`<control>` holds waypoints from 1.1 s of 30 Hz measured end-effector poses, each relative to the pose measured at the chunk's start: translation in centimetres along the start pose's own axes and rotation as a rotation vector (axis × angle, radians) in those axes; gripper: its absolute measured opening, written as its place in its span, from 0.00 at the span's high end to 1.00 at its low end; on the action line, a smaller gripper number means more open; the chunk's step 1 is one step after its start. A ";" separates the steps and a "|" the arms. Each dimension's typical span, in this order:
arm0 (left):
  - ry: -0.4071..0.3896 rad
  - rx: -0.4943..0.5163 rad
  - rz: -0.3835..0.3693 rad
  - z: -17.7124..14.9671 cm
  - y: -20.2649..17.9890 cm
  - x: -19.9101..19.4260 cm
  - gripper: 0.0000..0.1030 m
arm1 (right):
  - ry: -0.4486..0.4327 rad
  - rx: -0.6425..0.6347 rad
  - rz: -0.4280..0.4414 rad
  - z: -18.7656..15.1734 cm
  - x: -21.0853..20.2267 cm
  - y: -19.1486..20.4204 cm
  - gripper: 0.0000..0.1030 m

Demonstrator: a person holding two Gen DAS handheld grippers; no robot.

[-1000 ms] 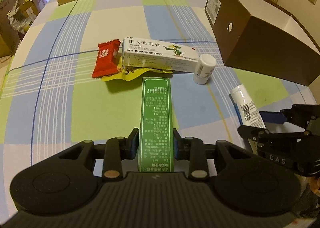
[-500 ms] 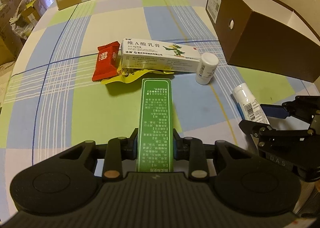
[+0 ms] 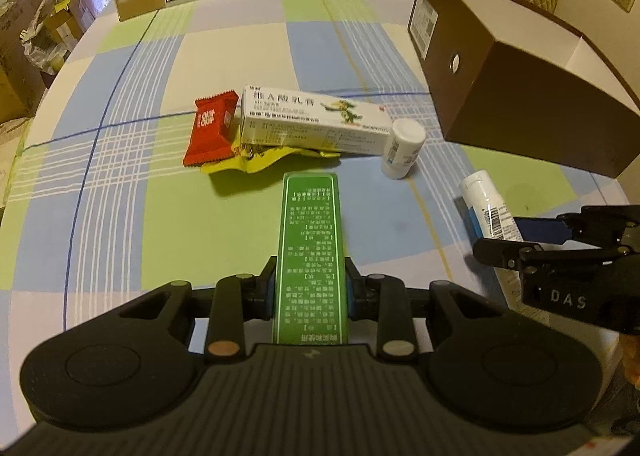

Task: Organize objects
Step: 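Lift and carry the green box and white tube in both grippers to the brown box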

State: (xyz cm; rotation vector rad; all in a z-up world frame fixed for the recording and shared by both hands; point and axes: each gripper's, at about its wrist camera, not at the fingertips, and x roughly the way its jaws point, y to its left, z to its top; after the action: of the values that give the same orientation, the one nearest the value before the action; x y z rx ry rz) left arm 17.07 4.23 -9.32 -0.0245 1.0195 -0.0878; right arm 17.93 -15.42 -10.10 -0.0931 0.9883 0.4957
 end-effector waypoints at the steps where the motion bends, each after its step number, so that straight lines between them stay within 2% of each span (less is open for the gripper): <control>1: -0.006 -0.002 -0.002 0.1 -0.1 -0.3 0.75 | -0.002 0.014 0.010 0.1 -0.3 -0.2 0.65; 7: -0.045 -0.041 -0.030 0.7 -0.5 -2.1 0.75 | -0.031 0.103 0.082 0.9 -2.5 -1.7 0.65; 12: -0.052 -0.060 -0.039 0.9 -1.0 -2.8 0.75 | -0.059 0.142 0.109 1.6 -3.9 -2.6 0.65; 25: 0.024 -0.022 0.004 -0.1 -1.7 -0.5 0.75 | -0.075 0.179 0.081 1.4 -4.9 -4.1 0.65; 29: 0.017 -0.017 0.010 -0.1 -1.8 -0.7 0.75 | -0.078 0.180 0.077 1.5 -5.0 -4.3 0.65; 33: -0.029 -0.026 -0.001 0.7 -1.9 -2.1 0.75 | -0.101 0.189 0.083 1.8 -6.0 -4.7 0.65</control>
State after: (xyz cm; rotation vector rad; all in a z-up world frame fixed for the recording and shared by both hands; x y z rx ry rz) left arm 16.51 2.52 -7.06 -0.0496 0.9920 -0.0753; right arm 18.74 -21.20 -4.86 0.1418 0.9381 0.4757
